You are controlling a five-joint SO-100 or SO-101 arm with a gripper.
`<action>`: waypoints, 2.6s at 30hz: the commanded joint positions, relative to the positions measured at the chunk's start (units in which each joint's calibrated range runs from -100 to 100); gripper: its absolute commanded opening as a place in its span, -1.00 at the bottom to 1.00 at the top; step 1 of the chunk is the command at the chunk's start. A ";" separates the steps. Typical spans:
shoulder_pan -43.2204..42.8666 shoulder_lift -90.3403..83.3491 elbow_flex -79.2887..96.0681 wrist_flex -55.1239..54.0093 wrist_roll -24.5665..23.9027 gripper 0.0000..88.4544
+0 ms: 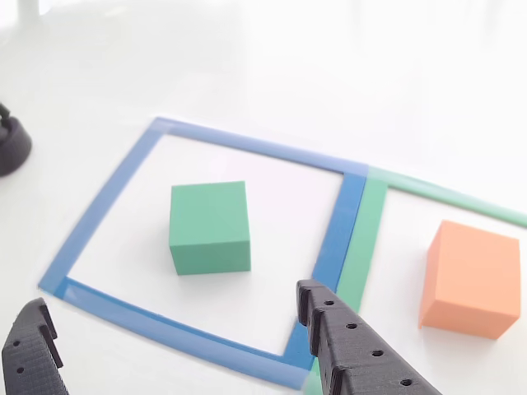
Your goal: Tower of hanoi
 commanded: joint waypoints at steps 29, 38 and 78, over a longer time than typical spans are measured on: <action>-0.41 47.37 -24.85 -30.43 0.39 -0.19; -2.01 50.98 -29.12 -31.32 0.39 -0.20; -3.92 40.96 -24.31 -26.06 0.39 -0.81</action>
